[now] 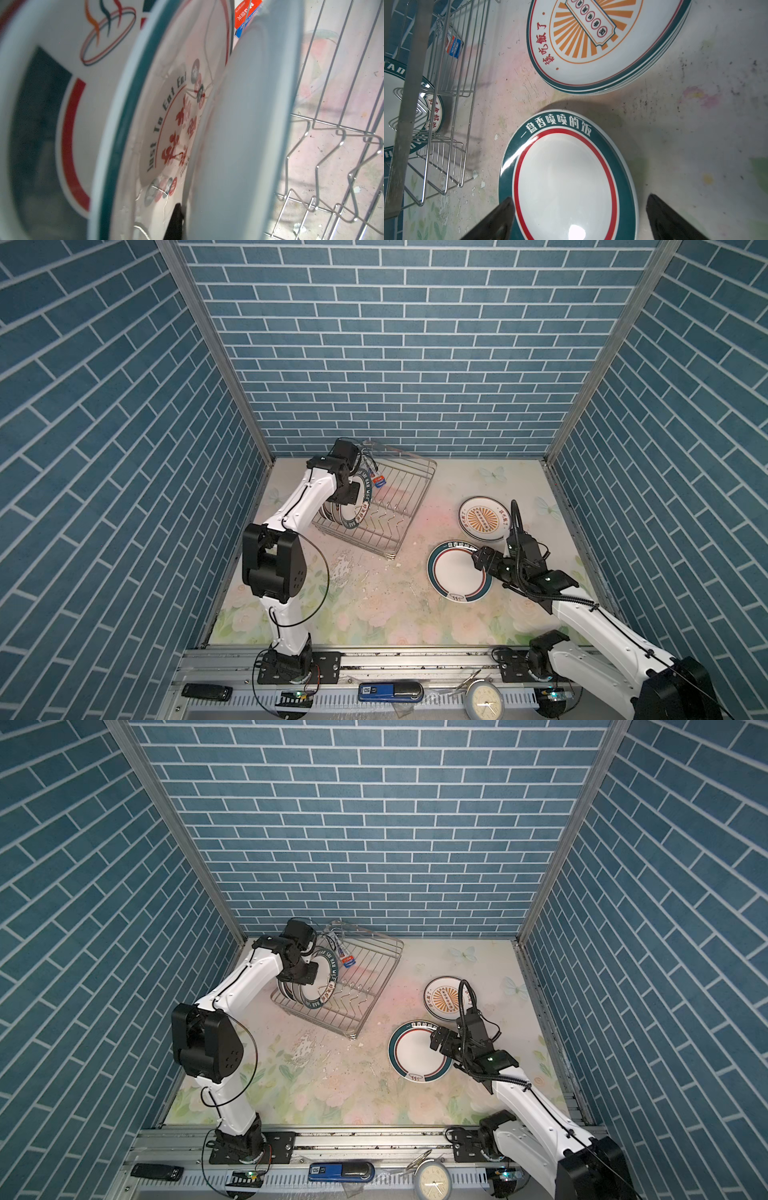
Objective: Unload the plates from the dish rack
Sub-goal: 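Close the left gripper on the rim of the front 'HAO SHI HAO WEI' plate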
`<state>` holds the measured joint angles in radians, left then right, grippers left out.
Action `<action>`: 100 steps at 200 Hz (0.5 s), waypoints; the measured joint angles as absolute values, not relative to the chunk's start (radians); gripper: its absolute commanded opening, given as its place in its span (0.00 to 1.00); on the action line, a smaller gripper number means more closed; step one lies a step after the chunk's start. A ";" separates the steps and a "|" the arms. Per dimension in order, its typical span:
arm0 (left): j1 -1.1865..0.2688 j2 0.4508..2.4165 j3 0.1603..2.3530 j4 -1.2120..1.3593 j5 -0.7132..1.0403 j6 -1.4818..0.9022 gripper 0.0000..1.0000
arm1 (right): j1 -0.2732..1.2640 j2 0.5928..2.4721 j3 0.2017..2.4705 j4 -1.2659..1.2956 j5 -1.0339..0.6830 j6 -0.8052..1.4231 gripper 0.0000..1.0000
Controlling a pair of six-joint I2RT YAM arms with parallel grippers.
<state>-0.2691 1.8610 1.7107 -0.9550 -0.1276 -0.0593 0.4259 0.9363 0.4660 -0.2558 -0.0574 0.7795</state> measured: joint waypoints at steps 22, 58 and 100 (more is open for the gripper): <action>-0.272 1.853 1.710 -0.964 -0.134 -0.059 0.00 | 0.426 0.937 0.466 -0.246 -0.058 0.780 0.99; -0.272 1.816 1.697 -0.989 -0.139 -0.060 0.00 | 0.426 0.940 0.466 -0.242 -0.058 0.780 0.99; -0.271 1.773 1.694 -1.000 -0.138 -0.060 0.00 | 0.426 0.944 0.466 -0.238 -0.057 0.780 0.99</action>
